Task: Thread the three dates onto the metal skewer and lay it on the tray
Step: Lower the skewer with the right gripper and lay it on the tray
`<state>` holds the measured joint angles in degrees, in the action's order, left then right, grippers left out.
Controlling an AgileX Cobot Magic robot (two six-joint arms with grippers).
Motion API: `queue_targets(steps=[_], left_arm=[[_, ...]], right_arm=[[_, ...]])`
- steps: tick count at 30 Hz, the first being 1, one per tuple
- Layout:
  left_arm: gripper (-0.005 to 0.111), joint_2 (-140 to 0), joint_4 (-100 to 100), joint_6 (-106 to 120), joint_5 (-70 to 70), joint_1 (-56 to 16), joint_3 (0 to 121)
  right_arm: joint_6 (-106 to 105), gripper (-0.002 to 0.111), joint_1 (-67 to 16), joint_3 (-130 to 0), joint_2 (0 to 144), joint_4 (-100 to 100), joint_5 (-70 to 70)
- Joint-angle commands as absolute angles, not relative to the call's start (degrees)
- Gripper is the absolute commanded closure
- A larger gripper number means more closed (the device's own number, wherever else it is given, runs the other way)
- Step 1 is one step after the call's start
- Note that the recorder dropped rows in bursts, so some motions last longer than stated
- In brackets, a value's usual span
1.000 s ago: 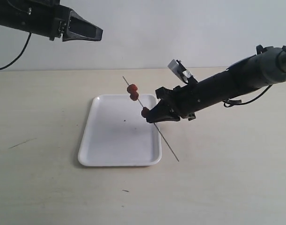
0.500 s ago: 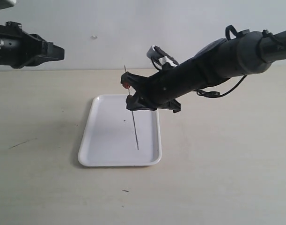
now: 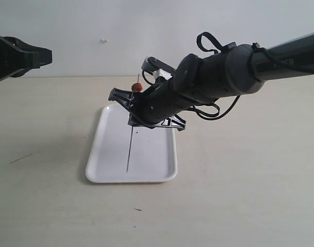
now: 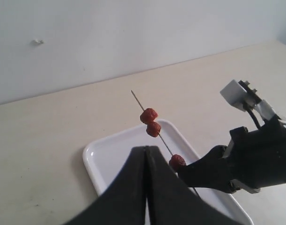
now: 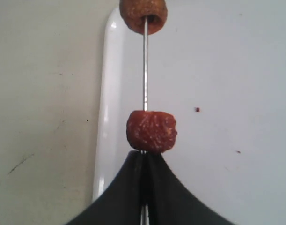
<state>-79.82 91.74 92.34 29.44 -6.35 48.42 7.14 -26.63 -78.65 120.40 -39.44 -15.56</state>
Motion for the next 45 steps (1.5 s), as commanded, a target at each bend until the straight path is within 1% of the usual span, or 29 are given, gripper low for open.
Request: queue_targets(steps=[1,10,31,34,41,45], left_arm=[[0.107,-79.37,92.43,92.75,30.23,-6.28,47.69],[0.107,-79.37,92.56,92.75,31.82,-6.28,47.69],[0.107,-79.37,92.72,92.75,32.74,-6.28,47.69],[0.107,-79.37,92.72,92.75,32.74,-6.28,47.69],[0.107,-79.37,92.72,92.75,32.87,-6.28,47.69],[0.107,-79.37,92.72,92.75,32.96,-6.28,47.69]], right_arm=[[10.3,0.108,-26.64,-79.05,119.75,-35.25,-16.44],[10.64,0.108,-26.64,-79.05,120.57,-34.98,-18.22],[10.64,0.108,-26.64,-79.05,123.74,-35.67,-17.62],[10.54,0.103,-26.64,-79.05,123.63,-35.67,-17.62],[10.54,0.086,-26.64,-79.05,123.74,-35.4,-17.73],[10.65,0.08,-26.64,-79.05,123.63,-35.4,-17.81]])
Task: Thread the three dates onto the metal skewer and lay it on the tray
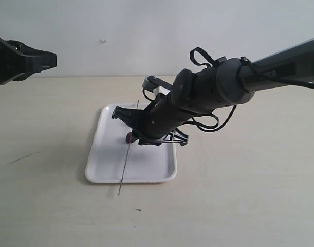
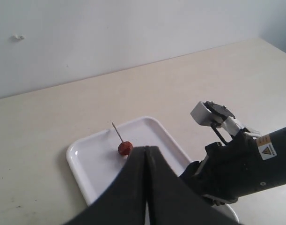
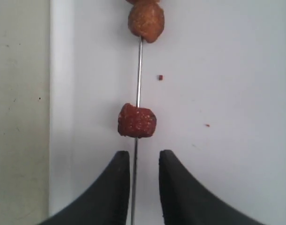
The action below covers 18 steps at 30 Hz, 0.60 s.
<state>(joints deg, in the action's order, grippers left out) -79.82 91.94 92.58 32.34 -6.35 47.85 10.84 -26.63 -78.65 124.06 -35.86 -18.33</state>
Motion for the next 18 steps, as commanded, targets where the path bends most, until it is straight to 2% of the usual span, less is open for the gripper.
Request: queue_targets(steps=[1,13,15,17,18], left_arm=[[0.107,-79.37,92.58,92.75,32.9,-6.28,47.69],[0.107,-79.12,92.75,95.56,31.95,-6.28,46.64],[0.107,-77.85,92.75,95.42,30.25,-6.28,45.33],[0.107,-75.86,92.75,95.34,28.68,-6.28,43.71],[0.107,-75.21,92.75,95.34,28.54,-6.28,43.22]], right_arm=[[10.65,0.08,-26.64,-79.05,123.51,-35.4,-17.81],[10.53,0.082,-26.64,-79.05,115.09,-29.05,-17.46],[10.53,0.089,-26.64,-79.05,111.87,-24.97,-18.99],[10.53,0.106,-26.64,-79.05,108.68,-20.07,-21.32],[10.53,0.108,-26.64,-79.05,107.68,-18.49,-22.01]])
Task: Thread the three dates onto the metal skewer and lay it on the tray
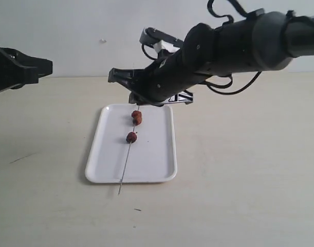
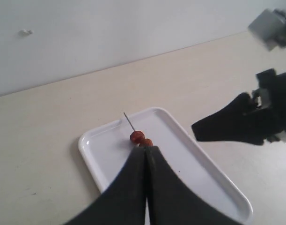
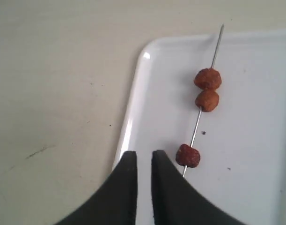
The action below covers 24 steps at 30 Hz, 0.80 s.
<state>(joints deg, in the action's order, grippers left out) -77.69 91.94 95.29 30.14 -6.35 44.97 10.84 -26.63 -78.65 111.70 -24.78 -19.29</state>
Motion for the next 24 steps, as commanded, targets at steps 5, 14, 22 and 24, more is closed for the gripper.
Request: queue_targets(steps=[5,14,22,24], left_arm=[[0.107,-70.48,92.01,94.04,27.96,-6.28,38.89],[0.107,-59.59,92.23,93.65,24.94,-6.28,30.19],[0.107,-45.85,93.32,91.89,16.54,-6.28,24.21],[0.107,-41.48,93.64,91.89,15.1,-6.28,22.62]], right_arm=[[10.53,0.108,-26.64,-79.05,102.33,-11.56,-26.6],[6.62,0.108,-26.64,-79.05,91.95,-7.34,-33.23],[3.81,0.108,-26.64,-71.5,86.83,-7.34,-28.07],[2.69,0.108,-26.64,-68.82,85.32,-7.48,-25.11]])
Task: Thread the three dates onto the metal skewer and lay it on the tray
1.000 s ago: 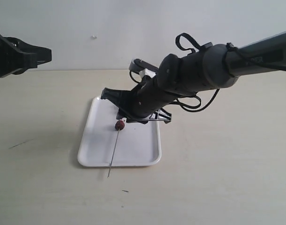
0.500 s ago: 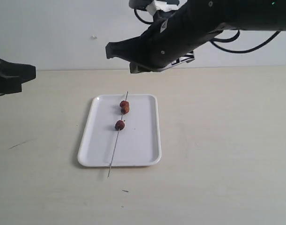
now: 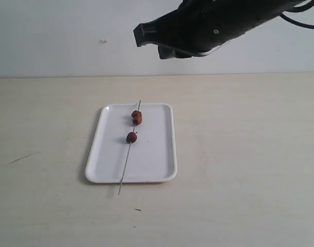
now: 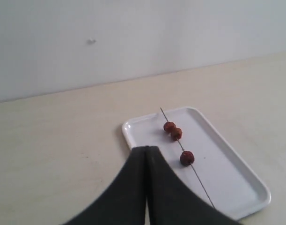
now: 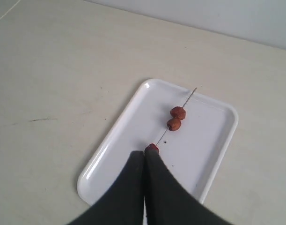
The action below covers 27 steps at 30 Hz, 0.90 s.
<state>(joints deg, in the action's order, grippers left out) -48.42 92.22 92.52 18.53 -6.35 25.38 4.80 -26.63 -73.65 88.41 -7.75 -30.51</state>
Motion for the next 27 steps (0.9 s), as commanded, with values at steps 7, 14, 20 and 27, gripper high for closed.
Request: queue_targets(steps=[7,14,20,27], left_arm=[[0.107,-27.82,95.19,91.13,8.21,-6.28,17.63],[0.107,-20.06,96.38,91.23,7.5,-6.28,13.96],[0.107,-17.67,96.38,91.61,5.49,-6.28,10.64],[0.107,-12.36,96.8,91.11,4.66,-6.28,7.03]], right_arm=[[0.0,0.108,-26.64,-59.33,74.67,-7.58,-18.17],[-1.48,0.108,-26.64,-48.36,59.59,-7.58,-9.93],[-5.22,0.108,-26.64,-37.85,46.2,-7.58,-5.43],[-6.34,0.108,-26.64,-28.67,34.16,-7.48,-1.35]])
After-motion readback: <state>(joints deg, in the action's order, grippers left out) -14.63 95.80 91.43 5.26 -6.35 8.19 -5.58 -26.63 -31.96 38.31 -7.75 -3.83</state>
